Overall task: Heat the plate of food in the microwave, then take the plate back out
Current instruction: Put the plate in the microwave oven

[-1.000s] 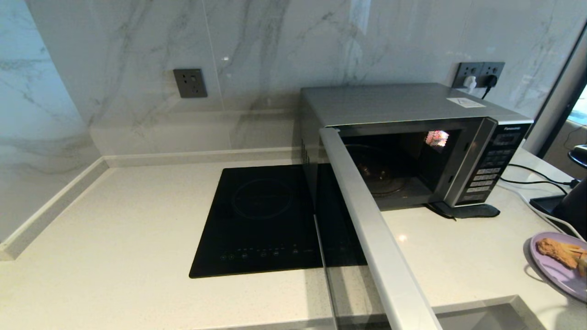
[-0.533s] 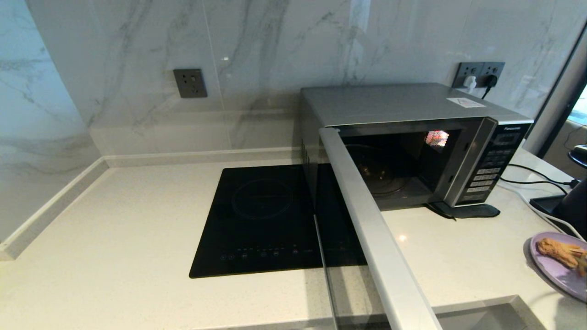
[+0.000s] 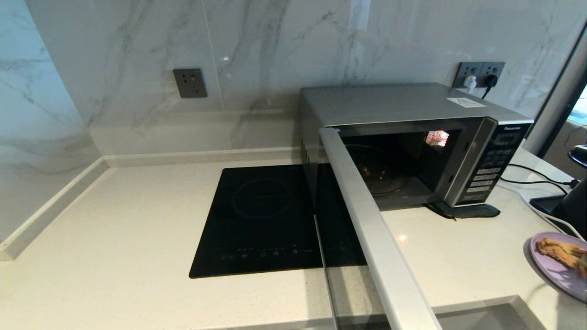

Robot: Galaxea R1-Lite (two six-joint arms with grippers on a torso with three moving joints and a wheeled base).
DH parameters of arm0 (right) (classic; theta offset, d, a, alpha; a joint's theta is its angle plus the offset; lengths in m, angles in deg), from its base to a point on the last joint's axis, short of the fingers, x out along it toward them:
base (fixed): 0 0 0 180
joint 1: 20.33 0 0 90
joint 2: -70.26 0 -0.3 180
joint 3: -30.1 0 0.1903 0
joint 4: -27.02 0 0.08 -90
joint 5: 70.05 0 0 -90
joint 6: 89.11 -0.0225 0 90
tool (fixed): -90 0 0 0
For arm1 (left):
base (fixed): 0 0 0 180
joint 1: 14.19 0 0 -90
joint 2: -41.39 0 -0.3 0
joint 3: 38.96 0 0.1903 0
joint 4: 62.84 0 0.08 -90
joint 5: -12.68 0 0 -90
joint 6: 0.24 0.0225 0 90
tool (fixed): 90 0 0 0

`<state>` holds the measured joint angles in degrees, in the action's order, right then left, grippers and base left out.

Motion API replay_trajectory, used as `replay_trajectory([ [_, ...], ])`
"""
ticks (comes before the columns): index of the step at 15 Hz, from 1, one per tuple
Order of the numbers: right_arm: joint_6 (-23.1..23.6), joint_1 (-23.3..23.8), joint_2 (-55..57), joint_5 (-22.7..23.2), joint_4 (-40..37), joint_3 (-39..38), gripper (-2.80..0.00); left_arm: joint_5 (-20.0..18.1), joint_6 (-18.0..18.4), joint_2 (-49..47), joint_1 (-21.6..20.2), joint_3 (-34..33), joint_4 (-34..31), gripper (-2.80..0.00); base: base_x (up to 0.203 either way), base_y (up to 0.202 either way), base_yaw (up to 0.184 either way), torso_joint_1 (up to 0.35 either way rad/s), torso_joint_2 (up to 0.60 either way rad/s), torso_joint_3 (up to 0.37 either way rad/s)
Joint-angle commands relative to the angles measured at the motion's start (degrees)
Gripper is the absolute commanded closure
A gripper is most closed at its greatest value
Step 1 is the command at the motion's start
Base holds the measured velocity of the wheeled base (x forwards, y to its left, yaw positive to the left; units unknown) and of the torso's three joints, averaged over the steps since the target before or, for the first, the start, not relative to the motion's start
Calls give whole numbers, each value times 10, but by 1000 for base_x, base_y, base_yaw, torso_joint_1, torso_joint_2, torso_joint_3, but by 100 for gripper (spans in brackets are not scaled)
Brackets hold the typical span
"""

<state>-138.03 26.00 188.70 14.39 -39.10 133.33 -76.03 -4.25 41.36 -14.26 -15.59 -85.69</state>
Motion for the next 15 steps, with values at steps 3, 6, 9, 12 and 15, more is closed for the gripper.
replay_trajectory([
  [3, -4, 0, 27, -1, -3, 14, -280, 0, -1, -1, 0, 0, 0, 0, 0, 0, 0, 0, 0, 0],
  [6, -4, 1, 33, -1, -2, 20, -280, 0, 0, -1, 0, 0, 0, 0, 0, 0, 0, 0, 0, 0],
  [9, -5, 0, 38, -1, -3, 29, -280, 0, 0, -1, 0, 0, 0, 0, 0, 0, 0, 0, 0, 0],
  [12, -14, 0, 48, 0, -3, 36, -280, 0, 0, -1, 0, 0, 0, 0, 0, 0, 0, 0, 0, 0],
  [15, -14, 0, 55, -1, -3, 42, -280, 0, -1, -1, 0, 0, 0, 0, 0, 0, 0, 0, 0, 0],
])
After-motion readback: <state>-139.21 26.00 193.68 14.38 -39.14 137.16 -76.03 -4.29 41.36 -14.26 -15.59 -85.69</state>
